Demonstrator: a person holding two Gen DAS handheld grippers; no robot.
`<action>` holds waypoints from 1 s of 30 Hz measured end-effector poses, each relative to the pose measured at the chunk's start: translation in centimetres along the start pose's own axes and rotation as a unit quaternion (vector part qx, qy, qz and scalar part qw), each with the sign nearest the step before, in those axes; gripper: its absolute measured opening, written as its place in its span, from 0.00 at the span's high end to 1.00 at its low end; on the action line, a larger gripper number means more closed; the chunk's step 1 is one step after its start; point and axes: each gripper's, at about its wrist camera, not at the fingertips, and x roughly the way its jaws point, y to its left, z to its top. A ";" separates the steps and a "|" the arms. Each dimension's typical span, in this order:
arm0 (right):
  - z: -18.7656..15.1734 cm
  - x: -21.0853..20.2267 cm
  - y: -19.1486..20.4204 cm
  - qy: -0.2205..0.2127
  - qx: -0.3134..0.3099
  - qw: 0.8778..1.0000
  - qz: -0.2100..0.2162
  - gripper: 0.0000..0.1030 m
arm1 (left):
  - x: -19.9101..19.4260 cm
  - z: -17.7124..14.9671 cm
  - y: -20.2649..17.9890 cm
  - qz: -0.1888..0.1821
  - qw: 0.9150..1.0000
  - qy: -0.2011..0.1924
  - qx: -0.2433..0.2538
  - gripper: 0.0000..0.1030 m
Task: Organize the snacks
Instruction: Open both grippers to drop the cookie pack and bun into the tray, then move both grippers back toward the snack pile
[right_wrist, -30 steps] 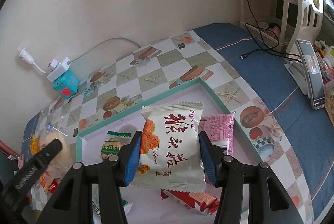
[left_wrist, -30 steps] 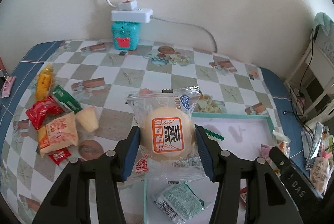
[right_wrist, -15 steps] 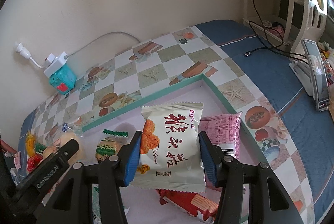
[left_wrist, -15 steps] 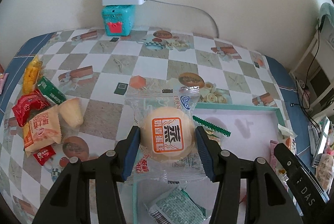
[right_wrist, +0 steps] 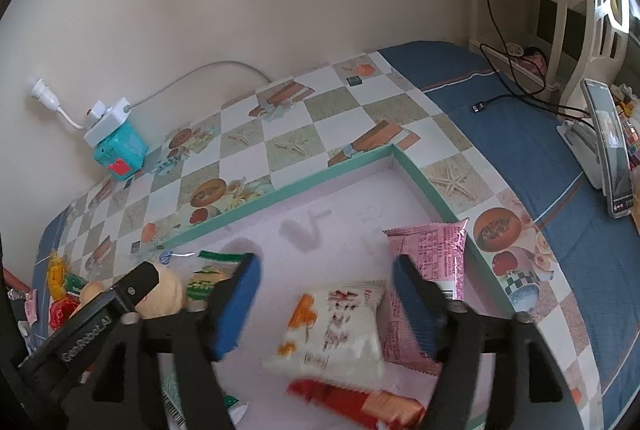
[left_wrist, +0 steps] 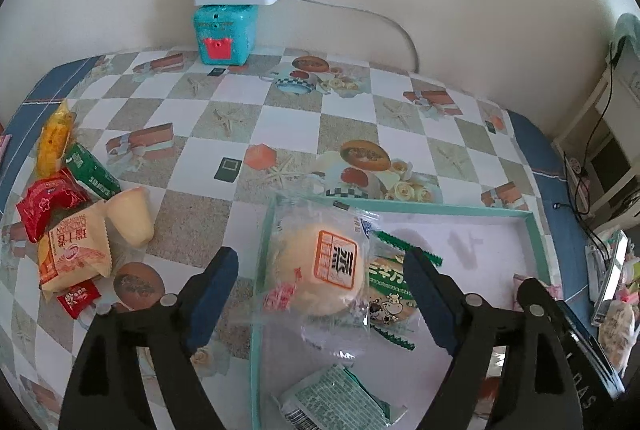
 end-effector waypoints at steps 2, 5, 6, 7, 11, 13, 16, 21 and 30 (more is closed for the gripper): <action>0.0 0.0 0.2 0.000 -0.005 1.000 -0.004 0.23 | -0.3 0.2 0.1 0.007 1.000 0.001 0.000 0.17; 0.0 -0.1 0.4 0.002 -0.009 1.000 -0.005 0.12 | -0.7 0.3 0.5 0.018 1.000 0.011 -0.005 0.14; 0.0 -0.1 0.5 0.003 -0.012 1.000 -0.005 0.08 | -0.7 0.4 0.7 0.022 1.000 0.015 -0.007 0.13; -0.1 -0.1 0.6 0.004 -0.015 1.000 -0.006 0.05 | -0.8 0.4 0.9 0.028 0.999 0.018 -0.010 0.13; -0.2 -0.2 0.9 0.006 -0.022 1.000 -0.007 0.00 | -1.0 0.4 2.1 0.050 0.998 0.035 -0.026 0.03; -0.2 -0.2 1.0 0.009 -0.022 1.000 -0.009 0.00 | -1.3 0.4 2.8 0.055 0.997 0.041 -0.037 0.03; -0.3 -0.6 1.2 0.009 -0.022 1.000 -0.007 0.00 | -1.9 0.4 3.8 0.063 0.996 0.049 -0.050 0.03; -0.2 -1.3 1.6 0.011 -0.024 1.000 -0.001 0.00 | -3.6 0.5 5.1 0.073 0.994 0.041 -0.069 0.03; -0.8 -3.1 2.6 0.002 -0.028 0.999 0.023 0.00 | -6.9 0.7 7.2 0.087 0.993 0.008 -0.085 0.03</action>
